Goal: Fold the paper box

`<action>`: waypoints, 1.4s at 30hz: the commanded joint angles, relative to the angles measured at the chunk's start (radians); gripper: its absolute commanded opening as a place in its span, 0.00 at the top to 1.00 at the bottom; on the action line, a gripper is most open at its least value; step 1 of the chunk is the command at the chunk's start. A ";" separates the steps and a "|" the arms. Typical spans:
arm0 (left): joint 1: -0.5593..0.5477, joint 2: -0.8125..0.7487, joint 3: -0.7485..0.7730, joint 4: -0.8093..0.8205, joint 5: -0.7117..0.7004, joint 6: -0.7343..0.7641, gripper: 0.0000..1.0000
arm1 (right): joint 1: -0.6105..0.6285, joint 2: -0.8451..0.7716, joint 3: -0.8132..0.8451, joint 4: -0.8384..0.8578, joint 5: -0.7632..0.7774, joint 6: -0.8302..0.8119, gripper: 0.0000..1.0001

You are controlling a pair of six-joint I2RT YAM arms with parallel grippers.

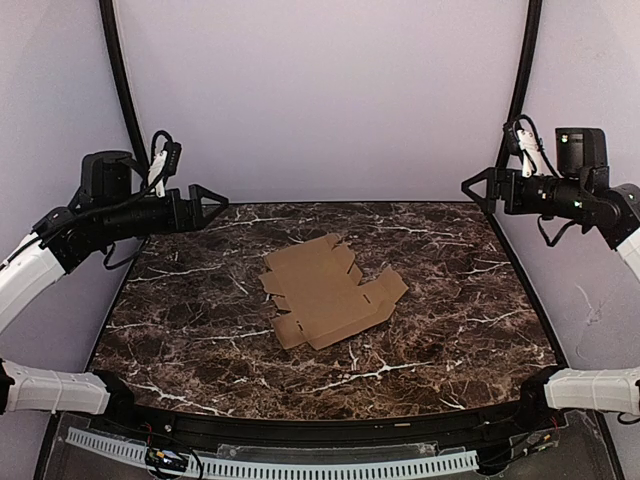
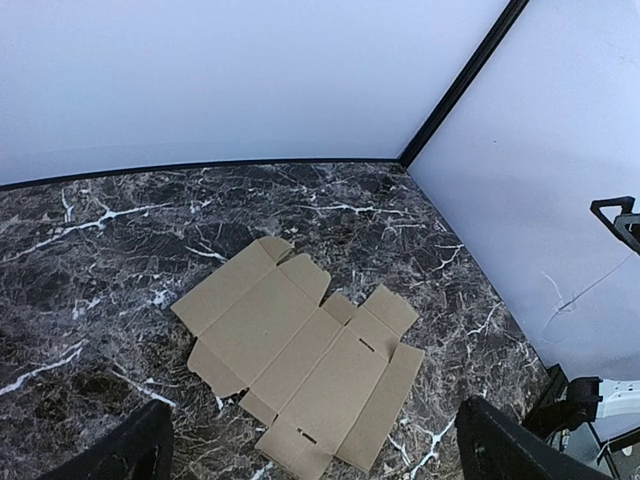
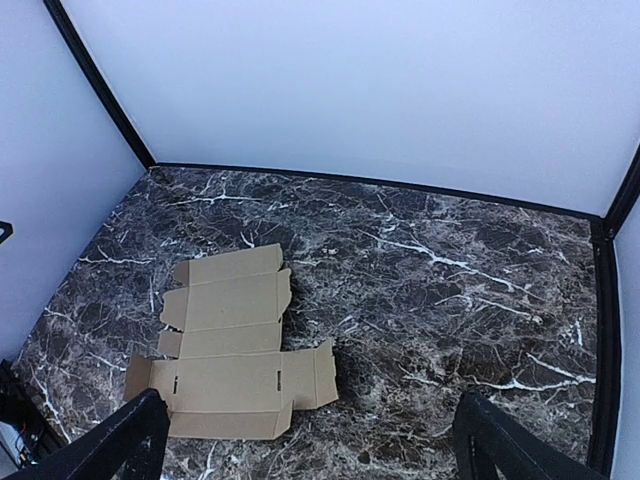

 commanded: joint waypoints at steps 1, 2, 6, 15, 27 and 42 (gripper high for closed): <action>0.005 0.010 0.019 -0.128 -0.040 -0.013 0.01 | -0.004 0.004 -0.003 -0.015 0.018 -0.001 0.02; 0.005 0.015 0.022 -0.149 -0.045 -0.012 0.01 | -0.004 0.009 -0.002 -0.020 0.013 -0.005 0.02; 0.005 0.053 0.033 -0.172 -0.025 -0.008 0.01 | -0.004 0.026 -0.009 -0.035 0.021 -0.018 0.02; 0.005 0.113 0.064 -0.172 -0.002 0.028 0.01 | -0.003 0.029 -0.026 -0.054 0.060 0.002 0.02; 0.005 0.195 0.056 -0.067 0.025 0.012 0.01 | 0.007 0.034 -0.122 -0.007 -0.104 0.029 0.02; 0.005 0.273 0.037 -0.094 0.000 0.042 0.01 | 0.128 0.074 -0.470 0.271 -0.147 0.455 0.02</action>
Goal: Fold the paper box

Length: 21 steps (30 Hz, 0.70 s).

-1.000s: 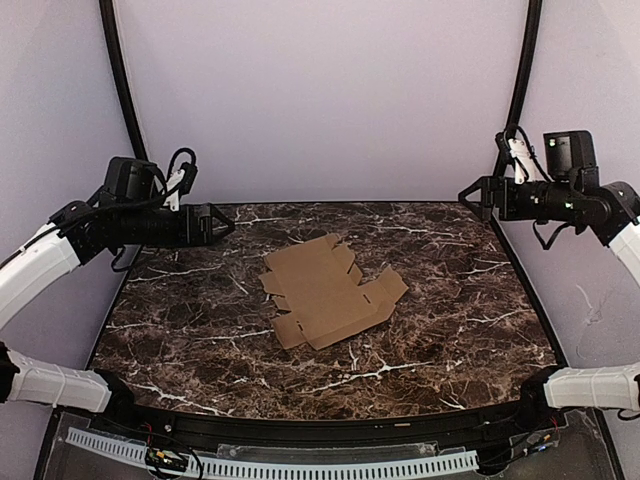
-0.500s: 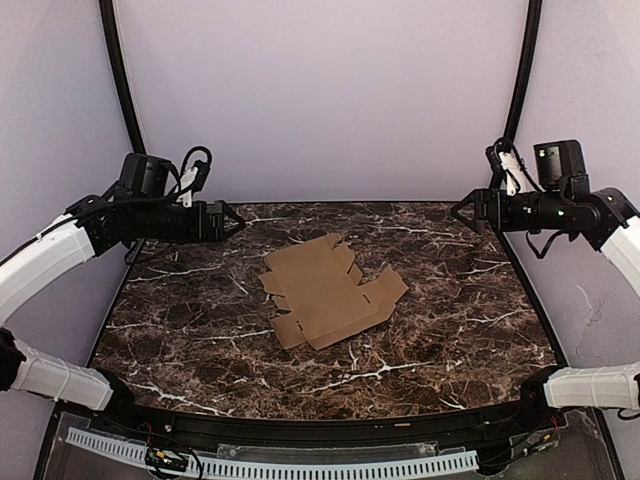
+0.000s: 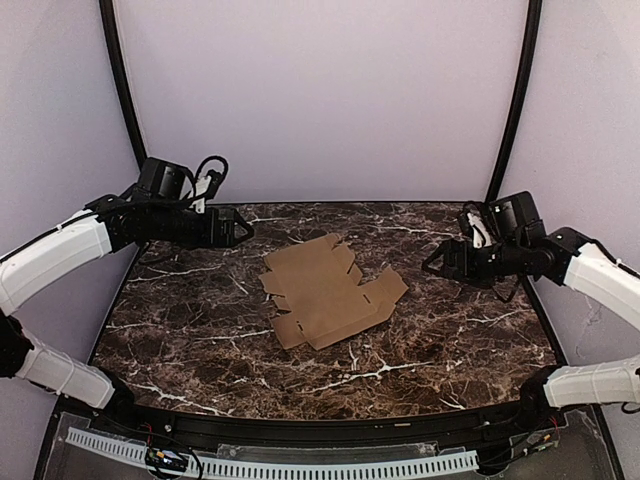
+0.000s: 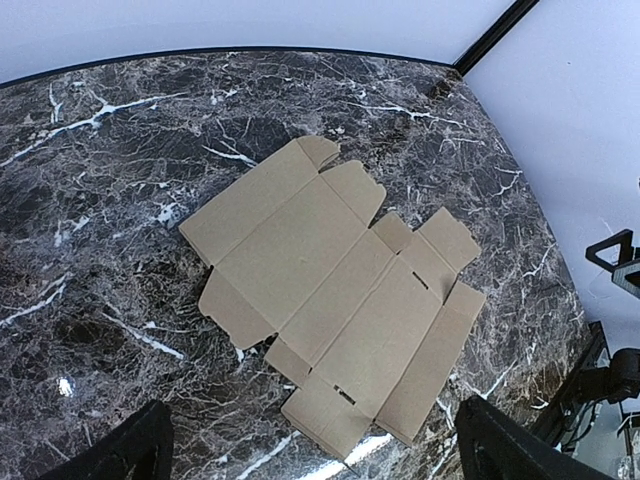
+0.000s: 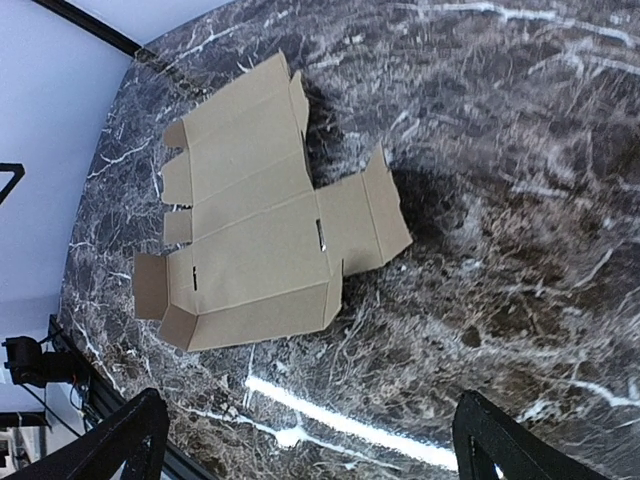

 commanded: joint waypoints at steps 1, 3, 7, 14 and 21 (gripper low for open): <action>0.005 0.003 -0.008 -0.020 -0.014 0.029 0.01 | 0.054 0.016 -0.091 0.171 -0.014 0.209 0.02; 0.005 0.002 -0.012 -0.023 -0.007 0.039 0.01 | 0.087 0.031 -0.120 0.213 0.007 0.261 0.02; 0.005 -0.010 -0.016 -0.038 -0.001 0.052 0.01 | 0.162 0.081 -0.191 0.333 0.047 0.385 0.02; 0.005 -0.062 -0.021 -0.082 -0.029 0.079 0.01 | 0.285 0.225 -0.206 0.492 0.124 0.541 0.02; 0.005 -0.102 -0.039 -0.102 -0.045 0.094 0.01 | 0.356 0.354 -0.239 0.640 0.164 0.673 0.02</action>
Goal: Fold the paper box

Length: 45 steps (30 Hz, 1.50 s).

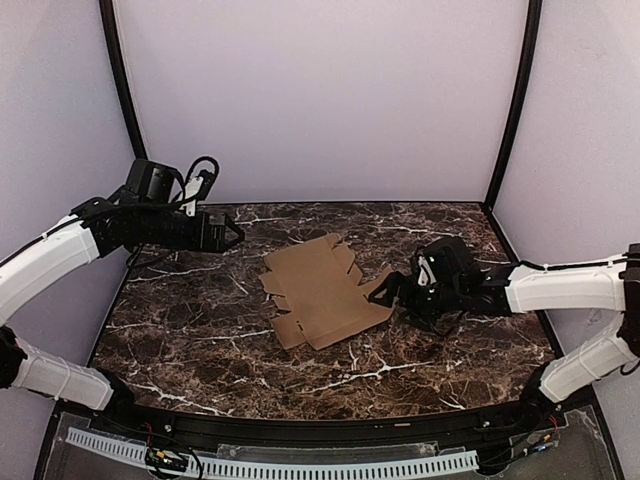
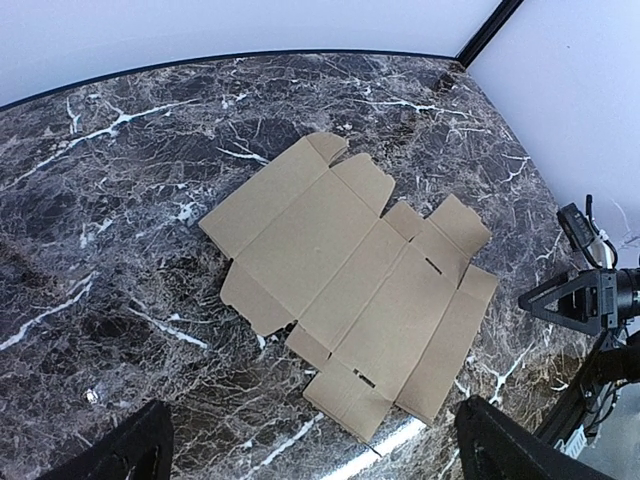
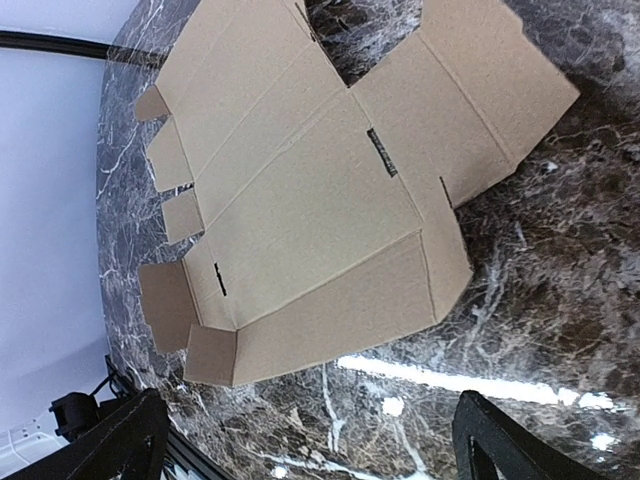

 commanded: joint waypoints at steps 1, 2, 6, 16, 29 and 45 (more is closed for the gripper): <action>0.005 -0.039 -0.021 -0.055 -0.017 0.027 0.01 | 0.037 0.084 -0.034 0.161 0.039 0.133 0.02; 0.005 -0.046 -0.017 -0.069 -0.015 0.031 0.01 | 0.045 0.103 -0.039 0.186 0.040 0.148 0.02; 0.005 -0.072 -0.007 -0.107 -0.022 0.042 0.01 | 0.077 0.177 -0.044 0.258 0.052 0.194 0.02; 0.005 -0.102 -0.015 -0.140 -0.034 0.046 0.01 | 0.089 0.327 -0.056 0.413 0.017 0.260 0.12; 0.005 -0.104 0.011 -0.169 -0.046 0.057 0.01 | 0.089 0.404 -0.095 0.500 0.030 0.311 0.48; 0.005 -0.090 0.041 -0.178 -0.042 0.046 0.01 | 0.089 0.357 -0.107 0.520 0.067 0.285 0.76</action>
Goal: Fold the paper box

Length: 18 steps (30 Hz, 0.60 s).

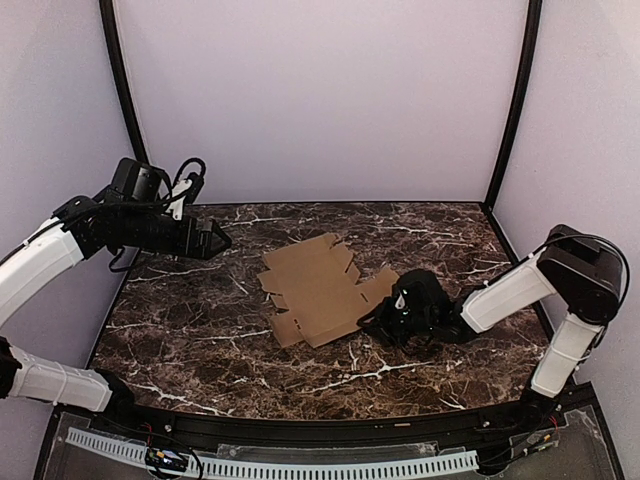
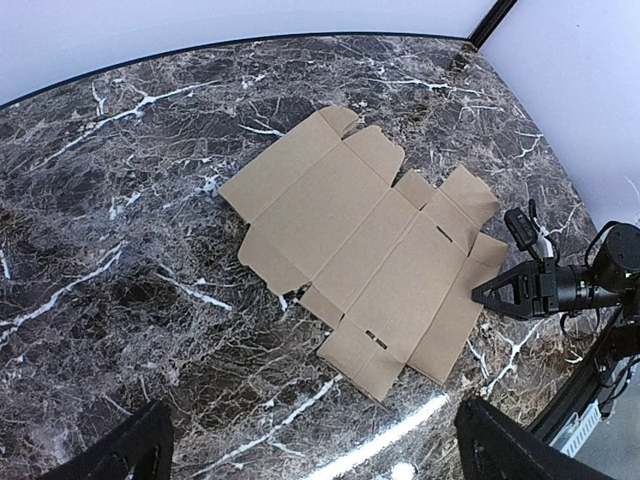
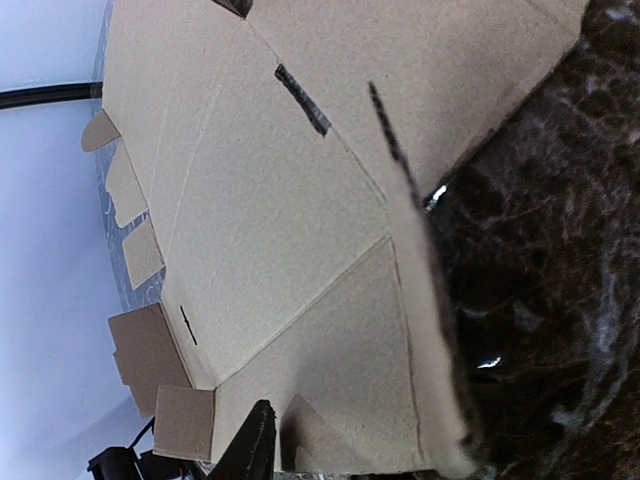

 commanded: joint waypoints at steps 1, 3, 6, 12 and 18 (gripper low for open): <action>0.005 -0.007 0.018 -0.026 -0.006 0.001 0.01 | 0.008 -0.042 -0.017 -0.040 0.040 -0.025 0.78; 0.005 -0.008 0.019 -0.024 -0.005 -0.002 0.01 | 0.007 -0.064 -0.015 -0.044 0.048 -0.037 0.83; 0.005 -0.009 0.023 -0.022 -0.003 -0.003 0.01 | 0.007 -0.093 -0.012 -0.055 0.063 -0.050 0.88; 0.005 -0.010 0.032 -0.026 0.001 -0.003 0.01 | 0.007 -0.141 0.004 -0.075 0.088 -0.082 1.00; 0.005 -0.027 0.049 -0.028 0.000 -0.005 0.01 | 0.006 -0.229 0.023 -0.110 0.106 -0.148 1.00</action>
